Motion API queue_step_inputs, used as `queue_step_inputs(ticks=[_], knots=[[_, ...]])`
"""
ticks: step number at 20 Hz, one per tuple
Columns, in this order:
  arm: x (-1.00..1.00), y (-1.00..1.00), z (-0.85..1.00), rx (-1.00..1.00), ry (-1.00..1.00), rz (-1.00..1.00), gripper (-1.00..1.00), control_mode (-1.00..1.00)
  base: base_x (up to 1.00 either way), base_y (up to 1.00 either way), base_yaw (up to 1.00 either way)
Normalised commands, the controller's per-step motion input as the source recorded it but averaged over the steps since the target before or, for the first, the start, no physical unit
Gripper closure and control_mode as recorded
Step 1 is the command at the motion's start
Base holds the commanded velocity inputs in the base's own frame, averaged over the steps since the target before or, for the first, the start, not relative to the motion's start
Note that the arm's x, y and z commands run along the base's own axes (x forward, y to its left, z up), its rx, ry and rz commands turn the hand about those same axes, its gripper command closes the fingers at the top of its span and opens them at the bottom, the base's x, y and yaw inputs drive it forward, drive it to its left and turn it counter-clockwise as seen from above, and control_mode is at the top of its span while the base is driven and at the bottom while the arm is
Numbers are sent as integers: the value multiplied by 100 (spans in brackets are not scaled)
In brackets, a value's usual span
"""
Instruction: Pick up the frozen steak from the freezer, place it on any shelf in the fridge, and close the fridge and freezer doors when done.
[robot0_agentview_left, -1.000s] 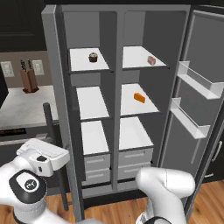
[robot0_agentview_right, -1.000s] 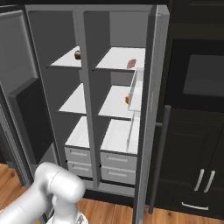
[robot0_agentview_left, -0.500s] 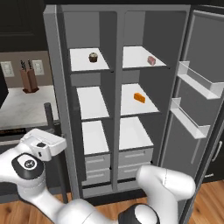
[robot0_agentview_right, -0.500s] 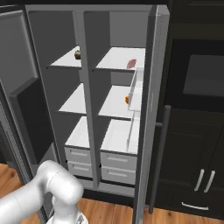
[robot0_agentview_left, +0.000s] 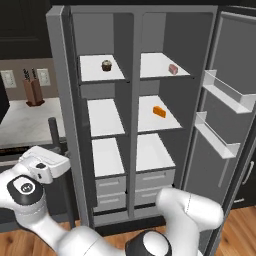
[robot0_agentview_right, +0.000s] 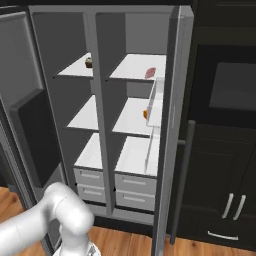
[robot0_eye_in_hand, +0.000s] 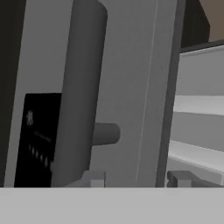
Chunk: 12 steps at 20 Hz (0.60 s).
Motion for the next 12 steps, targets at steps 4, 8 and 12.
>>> queue_step_inputs(ticks=[4,8,12], knots=[[45,-81,0,0,-20,0,-100,-100,0,0,0],[66,-100,0,0,-17,0,-100,-100,0,0,0],[91,-100,0,1,-11,0,-100,-100,0,0,0]])
